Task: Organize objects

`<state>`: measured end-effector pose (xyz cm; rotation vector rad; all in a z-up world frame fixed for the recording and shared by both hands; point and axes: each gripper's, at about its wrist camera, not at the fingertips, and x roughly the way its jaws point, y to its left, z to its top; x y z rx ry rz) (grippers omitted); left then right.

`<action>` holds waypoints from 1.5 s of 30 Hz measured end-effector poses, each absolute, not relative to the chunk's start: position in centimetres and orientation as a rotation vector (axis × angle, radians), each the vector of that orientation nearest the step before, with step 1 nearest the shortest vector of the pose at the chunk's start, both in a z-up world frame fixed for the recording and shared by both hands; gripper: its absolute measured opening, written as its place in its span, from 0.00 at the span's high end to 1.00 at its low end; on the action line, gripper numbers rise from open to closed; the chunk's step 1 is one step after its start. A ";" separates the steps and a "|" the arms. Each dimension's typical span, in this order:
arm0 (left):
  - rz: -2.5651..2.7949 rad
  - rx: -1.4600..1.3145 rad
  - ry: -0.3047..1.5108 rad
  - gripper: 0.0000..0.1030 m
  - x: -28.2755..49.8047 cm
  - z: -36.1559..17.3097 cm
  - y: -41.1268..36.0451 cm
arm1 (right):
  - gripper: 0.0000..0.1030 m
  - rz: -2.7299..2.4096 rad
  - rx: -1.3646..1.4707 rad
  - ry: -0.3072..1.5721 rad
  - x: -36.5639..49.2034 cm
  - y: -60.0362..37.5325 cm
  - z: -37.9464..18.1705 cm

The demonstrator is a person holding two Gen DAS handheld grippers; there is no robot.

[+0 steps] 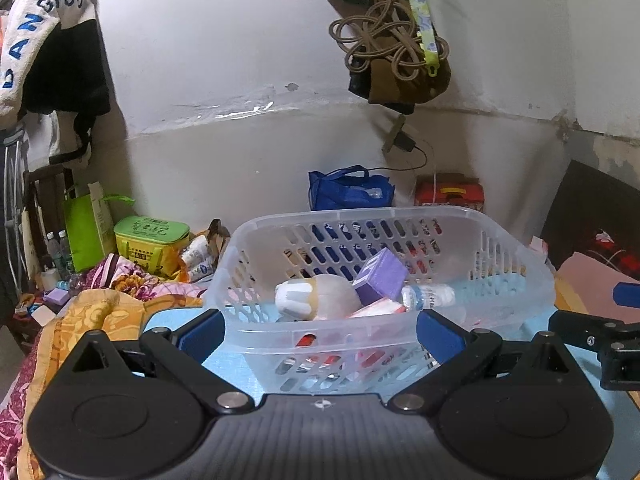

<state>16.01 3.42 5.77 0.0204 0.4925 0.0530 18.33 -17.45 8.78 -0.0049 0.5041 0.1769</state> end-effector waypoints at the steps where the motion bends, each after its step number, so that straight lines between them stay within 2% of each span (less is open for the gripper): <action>1: 0.054 0.019 0.493 0.00 16.0 5.8 3.5 | 0.00 0.174 -0.006 0.509 18.5 -17.4 8.7; 45: 0.039 0.014 0.488 0.00 15.8 5.9 3.9 | 0.00 0.166 -0.029 0.538 18.8 -16.6 8.2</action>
